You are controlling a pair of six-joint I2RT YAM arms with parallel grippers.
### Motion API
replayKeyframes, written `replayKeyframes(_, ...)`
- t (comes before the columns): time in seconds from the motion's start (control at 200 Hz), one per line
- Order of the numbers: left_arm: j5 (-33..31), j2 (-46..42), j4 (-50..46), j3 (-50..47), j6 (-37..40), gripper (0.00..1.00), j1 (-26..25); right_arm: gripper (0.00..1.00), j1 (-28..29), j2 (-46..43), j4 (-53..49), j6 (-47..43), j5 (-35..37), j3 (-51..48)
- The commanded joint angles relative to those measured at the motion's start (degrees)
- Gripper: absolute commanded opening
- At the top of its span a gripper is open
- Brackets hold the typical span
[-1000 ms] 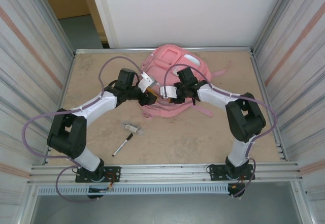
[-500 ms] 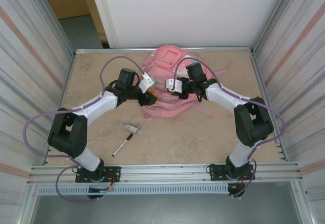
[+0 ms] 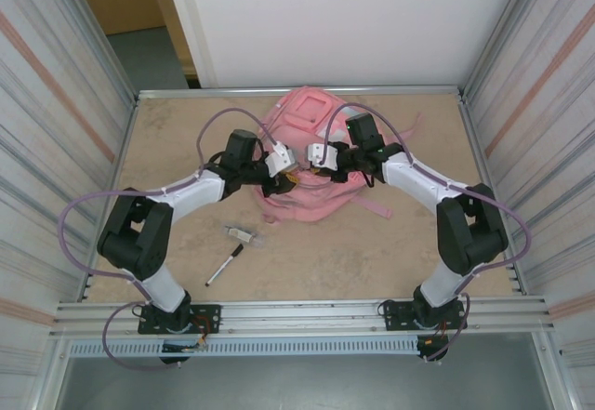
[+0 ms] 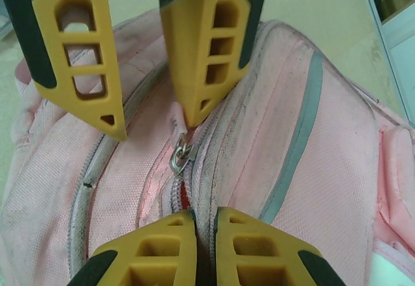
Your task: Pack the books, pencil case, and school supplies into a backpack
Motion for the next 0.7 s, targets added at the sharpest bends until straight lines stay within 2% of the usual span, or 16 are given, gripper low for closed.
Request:
replayKeyframes(0.0,-0.4,1.1,3.8,-0.5,2.3,0.32,-0.5,0.0,1.3,-4.4,1.2,2.1,-5.0,-1.2)
replayKeyframes(0.145,-2.4,-0.1,9.2,-3.0,1.5,0.24,-0.5,0.0,2.3,-5.7,1.5,2.4,-5.2,-2.6)
replayKeyframes(0.281,-1.5,-0.6,9.8,-3.8,4.0,0.23,-1.4,0.0,3.0,-6.8,2.1,2.8,-5.5,-3.7)
replayKeyframes(0.336,-1.4,-0.7,10.0,-4.4,6.1,0.15,-2.0,0.0,3.1,-6.8,2.0,2.7,-5.7,-3.8)
replayKeyframes(0.406,-1.0,-0.8,10.5,-4.9,7.8,0.0,-2.5,0.0,3.1,-6.9,1.8,2.6,-5.1,-4.0)
replayKeyframes(0.581,-2.0,-3.5,6.1,-5.0,9.3,0.0,-2.4,0.0,1.4,-7.3,1.4,2.6,-3.9,-4.7)
replayKeyframes(0.692,-6.7,-3.8,2.5,-3.3,4.1,0.0,0.1,0.0,0.7,-7.9,-1.0,0.0,-1.0,-4.7)
